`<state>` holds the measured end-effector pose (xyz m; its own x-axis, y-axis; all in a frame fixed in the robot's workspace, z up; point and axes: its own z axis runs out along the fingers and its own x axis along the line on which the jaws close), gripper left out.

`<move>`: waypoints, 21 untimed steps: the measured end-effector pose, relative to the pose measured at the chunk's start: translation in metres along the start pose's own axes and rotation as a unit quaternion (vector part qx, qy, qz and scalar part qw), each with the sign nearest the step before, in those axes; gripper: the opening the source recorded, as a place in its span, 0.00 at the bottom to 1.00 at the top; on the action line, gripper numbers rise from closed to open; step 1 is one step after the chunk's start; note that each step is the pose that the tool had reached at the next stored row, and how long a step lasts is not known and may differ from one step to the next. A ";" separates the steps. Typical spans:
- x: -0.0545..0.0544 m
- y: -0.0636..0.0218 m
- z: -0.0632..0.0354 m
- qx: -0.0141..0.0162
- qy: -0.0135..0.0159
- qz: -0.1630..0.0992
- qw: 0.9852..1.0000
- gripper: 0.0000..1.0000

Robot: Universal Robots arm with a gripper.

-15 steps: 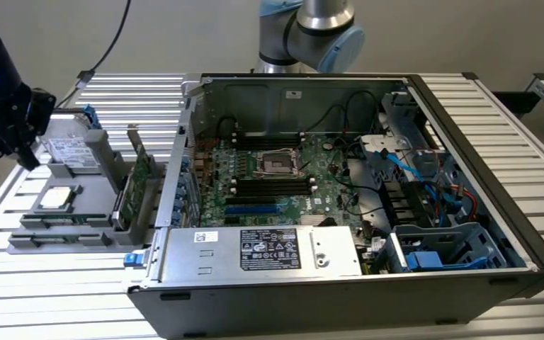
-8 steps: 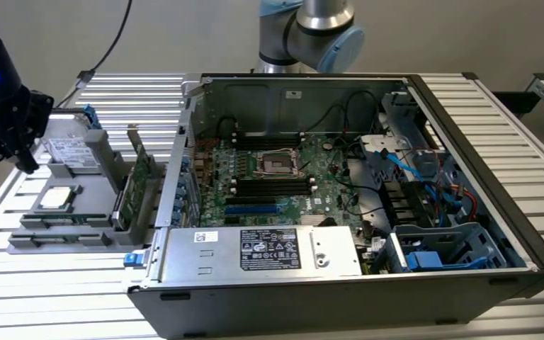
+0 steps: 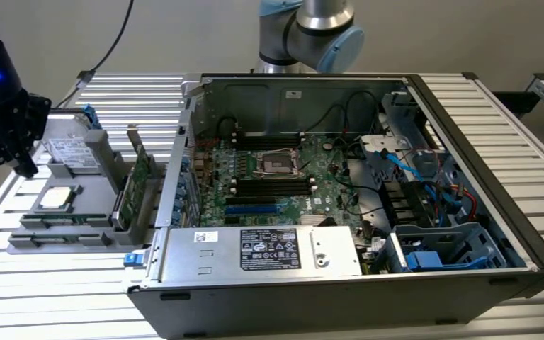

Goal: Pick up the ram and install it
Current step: 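Pick up the ram and move it above insertion slot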

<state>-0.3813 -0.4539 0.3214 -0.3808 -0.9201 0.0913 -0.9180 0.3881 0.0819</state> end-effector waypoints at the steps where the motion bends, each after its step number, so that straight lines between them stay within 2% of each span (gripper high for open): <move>1: 0.000 -0.0001 0.0007 0.001 0.001 -0.006 1.000 0.10; 5: 0.000 0.0011 0.0065 0.002 0.002 -0.021 1.000 0.10; 10: 0.001 0.0035 0.0139 0.005 0.002 -0.034 0.999 0.10; 13: 0.001 0.0038 0.0165 0.010 0.002 -0.045 0.999 0.10; 18: 0.000 0.0037 0.0202 0.020 0.000 -0.065 0.998 0.10; 21: 0.000 0.0040 0.0226 0.024 -0.001 -0.076 0.997 0.10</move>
<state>-0.3877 -0.4539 0.2993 -0.2361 -0.9684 0.0802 -0.9695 0.2403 0.0480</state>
